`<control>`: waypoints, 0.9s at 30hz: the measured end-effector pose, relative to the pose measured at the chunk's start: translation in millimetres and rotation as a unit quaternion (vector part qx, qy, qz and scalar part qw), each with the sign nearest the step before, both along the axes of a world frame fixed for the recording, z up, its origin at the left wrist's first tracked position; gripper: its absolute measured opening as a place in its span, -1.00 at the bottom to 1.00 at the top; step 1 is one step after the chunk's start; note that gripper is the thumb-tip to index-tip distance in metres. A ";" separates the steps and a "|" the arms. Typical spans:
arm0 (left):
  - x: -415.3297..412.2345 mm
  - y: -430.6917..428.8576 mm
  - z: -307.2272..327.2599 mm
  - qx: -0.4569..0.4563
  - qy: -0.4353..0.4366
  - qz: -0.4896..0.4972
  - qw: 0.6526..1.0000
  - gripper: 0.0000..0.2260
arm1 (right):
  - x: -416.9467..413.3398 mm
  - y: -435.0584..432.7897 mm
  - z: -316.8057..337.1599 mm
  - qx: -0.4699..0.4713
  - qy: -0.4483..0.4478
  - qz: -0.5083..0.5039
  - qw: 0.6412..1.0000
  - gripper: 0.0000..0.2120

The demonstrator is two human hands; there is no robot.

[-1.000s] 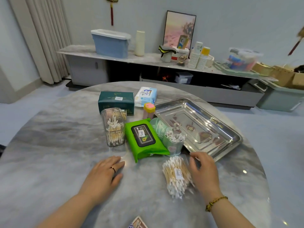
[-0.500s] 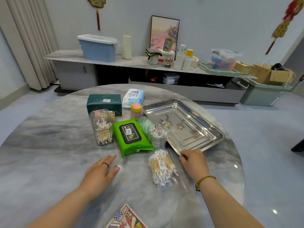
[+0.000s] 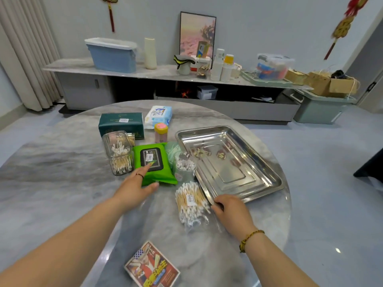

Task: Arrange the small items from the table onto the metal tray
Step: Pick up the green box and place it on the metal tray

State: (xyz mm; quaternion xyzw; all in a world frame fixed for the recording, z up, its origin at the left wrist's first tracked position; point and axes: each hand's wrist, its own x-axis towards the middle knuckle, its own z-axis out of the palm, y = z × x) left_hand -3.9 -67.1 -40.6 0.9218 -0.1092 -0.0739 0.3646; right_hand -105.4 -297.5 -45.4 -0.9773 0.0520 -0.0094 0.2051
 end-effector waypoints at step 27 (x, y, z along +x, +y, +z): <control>-110.0 42.8 -11.2 0.242 -0.060 -0.264 0.932 -0.34 | -57.0 71.5 9.7 0.009 0.091 0.039 0.995 -0.57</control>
